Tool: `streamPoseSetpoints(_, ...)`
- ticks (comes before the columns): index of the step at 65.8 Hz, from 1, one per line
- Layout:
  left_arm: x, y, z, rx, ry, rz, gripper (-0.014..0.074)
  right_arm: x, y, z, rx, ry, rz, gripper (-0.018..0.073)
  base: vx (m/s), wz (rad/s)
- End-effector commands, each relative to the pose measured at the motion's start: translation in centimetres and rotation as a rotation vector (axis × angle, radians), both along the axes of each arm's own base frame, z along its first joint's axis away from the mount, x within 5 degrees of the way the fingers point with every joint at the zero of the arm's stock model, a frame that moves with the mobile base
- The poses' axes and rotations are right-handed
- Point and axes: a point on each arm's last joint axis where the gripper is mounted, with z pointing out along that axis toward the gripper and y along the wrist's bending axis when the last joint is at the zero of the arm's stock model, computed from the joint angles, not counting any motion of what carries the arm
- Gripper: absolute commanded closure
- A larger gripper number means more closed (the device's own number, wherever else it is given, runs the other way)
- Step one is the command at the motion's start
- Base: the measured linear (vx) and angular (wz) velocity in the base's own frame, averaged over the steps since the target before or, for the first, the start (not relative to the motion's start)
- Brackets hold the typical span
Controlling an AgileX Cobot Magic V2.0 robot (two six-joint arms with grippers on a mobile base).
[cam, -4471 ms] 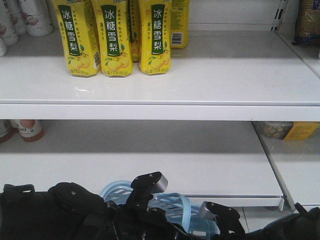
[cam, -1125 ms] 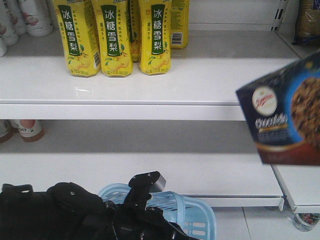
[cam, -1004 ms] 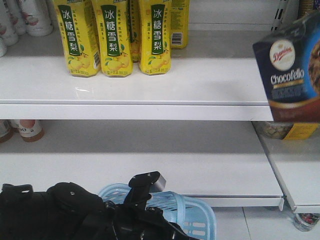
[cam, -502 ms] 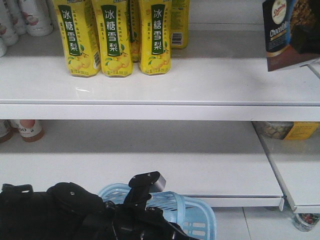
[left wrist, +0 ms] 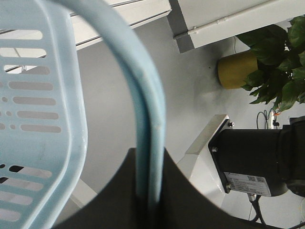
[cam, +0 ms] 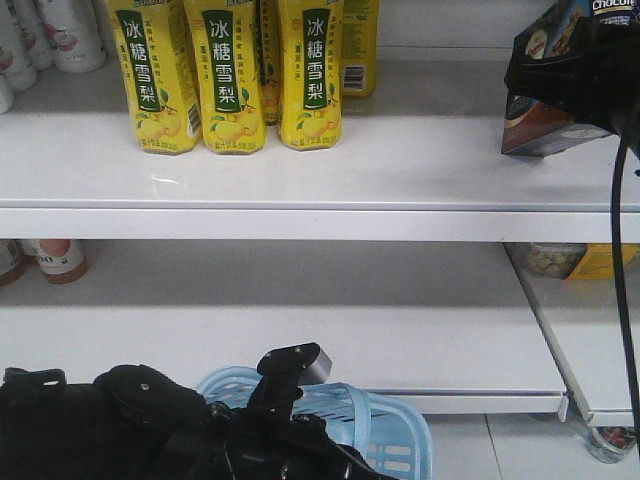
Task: Left arm holds basket, right arm returns cookies
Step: 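Place the box on the upper shelf beside the yellow bottles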
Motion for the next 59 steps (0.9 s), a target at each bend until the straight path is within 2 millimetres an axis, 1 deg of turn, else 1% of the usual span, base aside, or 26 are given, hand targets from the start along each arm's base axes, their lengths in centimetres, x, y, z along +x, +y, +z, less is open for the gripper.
streamPoseSetpoints(1,0.0,-0.4,1.9,-0.068,-0.032,-0.013,0.0603,-0.1,-0.3,0.8,-0.021,-0.002,-0.029,0.0425,0.0,0.0)
streamPoseSetpoints(7,0.0,-0.4,1.9,-0.068,-0.032,-0.013,0.0603,-0.1,-0.3,0.2,0.032,0.06,-0.032,0.0425,0.0,0.0)
streamPoseSetpoints(14,0.0,-0.4,1.9,-0.068,-0.032,-0.013,0.0603,-0.1,-0.3,-0.8,0.02,0.106,-0.028,0.0425,0.0,0.0)
streamPoseSetpoints(22,0.0,-0.4,1.9,-0.068,-0.032,-0.013,0.0603,-0.2,-0.3,-2.4,0.039,0.168,-0.028,0.0425,0.0,0.0)
streamPoseSetpoints(28,0.0,-0.4,1.9,-0.068,-0.032,-0.013,0.0603,-0.2,-0.1,-3.2,0.048,0.207,-0.021,0.0425,0.0,0.0)
streamPoseSetpoints(40,0.0,-0.4,1.9,-0.068,-0.032,-0.013,0.0603,0.1,0.1,-3.7,0.032,0.223,-0.019,0.0425,0.0,0.0)
streamPoseSetpoints(51,0.0,-0.4,1.9,-0.068,-0.032,-0.013,0.0603,1.2,0.8,-5.1,-0.006,0.262,-0.016,0.0425,0.0,0.0)
streamPoseSetpoints(59,0.0,-0.4,1.9,-0.068,-0.032,-0.013,0.0603,2.7,0.2,-6.0,0.024,0.292,-0.013,0.0425,0.0,0.0)
